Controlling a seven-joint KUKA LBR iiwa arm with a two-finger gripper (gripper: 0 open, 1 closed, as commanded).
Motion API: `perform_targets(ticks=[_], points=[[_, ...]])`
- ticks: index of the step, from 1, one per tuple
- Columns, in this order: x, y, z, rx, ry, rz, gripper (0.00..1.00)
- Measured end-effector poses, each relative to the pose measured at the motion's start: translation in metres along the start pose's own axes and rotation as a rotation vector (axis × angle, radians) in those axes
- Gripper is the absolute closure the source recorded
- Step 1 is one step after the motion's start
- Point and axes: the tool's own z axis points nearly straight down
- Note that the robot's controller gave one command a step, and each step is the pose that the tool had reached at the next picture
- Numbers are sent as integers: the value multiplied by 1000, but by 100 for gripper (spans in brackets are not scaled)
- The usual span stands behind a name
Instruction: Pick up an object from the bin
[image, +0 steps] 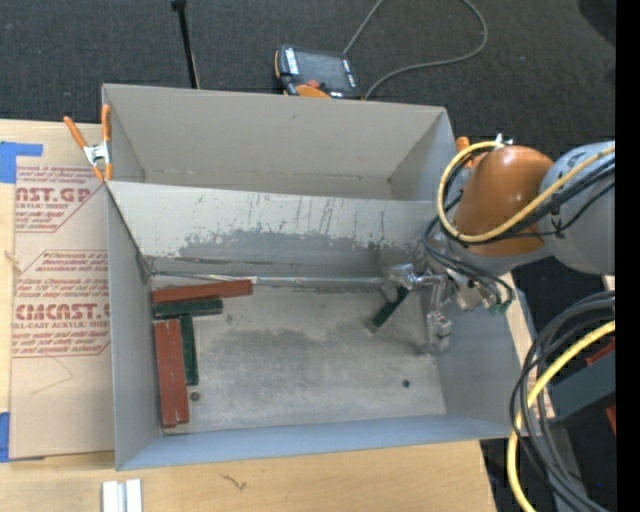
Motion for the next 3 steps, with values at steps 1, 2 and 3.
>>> perform_targets(ticks=[1, 2, 3], points=[[0, 0, 0, 1, -2, 0, 100], [22, 14, -90, 3, -5, 160, 100], [23, 15, -86, 0, 0, 159, 0]])
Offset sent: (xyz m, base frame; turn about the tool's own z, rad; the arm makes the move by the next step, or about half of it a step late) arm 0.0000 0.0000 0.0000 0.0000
